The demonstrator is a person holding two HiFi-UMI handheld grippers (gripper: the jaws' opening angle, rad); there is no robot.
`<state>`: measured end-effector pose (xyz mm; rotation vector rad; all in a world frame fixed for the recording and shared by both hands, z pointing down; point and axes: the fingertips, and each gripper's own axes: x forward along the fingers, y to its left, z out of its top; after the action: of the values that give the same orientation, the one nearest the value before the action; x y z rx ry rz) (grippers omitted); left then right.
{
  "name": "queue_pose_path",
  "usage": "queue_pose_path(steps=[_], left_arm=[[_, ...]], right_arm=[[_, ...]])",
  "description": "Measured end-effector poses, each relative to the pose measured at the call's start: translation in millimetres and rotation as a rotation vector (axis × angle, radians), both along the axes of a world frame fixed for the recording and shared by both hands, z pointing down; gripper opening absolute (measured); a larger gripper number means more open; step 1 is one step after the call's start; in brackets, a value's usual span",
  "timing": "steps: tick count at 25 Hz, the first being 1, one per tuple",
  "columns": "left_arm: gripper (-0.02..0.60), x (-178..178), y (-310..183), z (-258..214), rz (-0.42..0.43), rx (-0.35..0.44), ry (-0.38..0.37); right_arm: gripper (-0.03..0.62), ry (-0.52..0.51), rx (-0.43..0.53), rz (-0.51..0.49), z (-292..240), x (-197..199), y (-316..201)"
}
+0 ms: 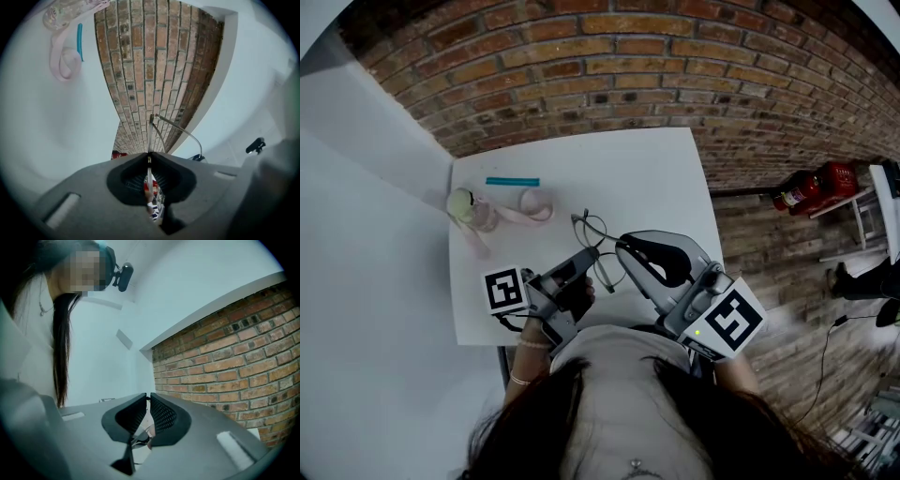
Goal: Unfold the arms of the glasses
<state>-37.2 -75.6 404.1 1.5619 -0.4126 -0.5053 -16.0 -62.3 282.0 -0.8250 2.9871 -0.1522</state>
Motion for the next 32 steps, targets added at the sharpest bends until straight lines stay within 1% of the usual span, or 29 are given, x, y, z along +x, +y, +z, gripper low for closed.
queue_pose_path(steps=[4, 7, 8, 11, 14, 17, 24, 32], left_arm=[[0.021, 1.4, 1.7, 1.0, 0.009, -0.002, 0.001], [0.021, 4.0, 3.7, 1.8, 0.018, -0.006, 0.000], [0.021, 5.0, 4.3, 1.9, 0.020, -0.008, 0.001], [0.021, 7.7, 5.9, 2.2, 0.026, -0.012, 0.005], [0.021, 8.9, 7.0, 2.5, 0.033, -0.011, 0.004], [0.021, 9.8, 7.8, 3.7, 0.043, -0.007, -0.001], [0.021, 15.9, 13.2, 5.2, 0.066, -0.011, -0.005], [0.021, 21.4, 17.3, 7.7, 0.090, -0.012, -0.007]], right_arm=[[0.031, 0.012, 0.002, 0.010, 0.8, 1.6, -2.5], [0.031, -0.043, 0.013, -0.005, -14.0, -2.6, -3.6], [0.031, -0.045, 0.018, -0.009, -15.8, -2.7, -4.0], [0.031, -0.016, 0.025, -0.007, -11.5, 0.8, -5.2], [0.031, -0.040, 0.034, -0.004, -17.2, -0.2, -6.1], [0.031, 0.004, 0.020, 0.022, -6.6, 4.1, -8.7], [0.031, 0.010, 0.005, 0.027, -6.3, 7.3, -10.5], [0.031, 0.016, 0.015, 0.048, -6.9, 9.3, -15.2]])
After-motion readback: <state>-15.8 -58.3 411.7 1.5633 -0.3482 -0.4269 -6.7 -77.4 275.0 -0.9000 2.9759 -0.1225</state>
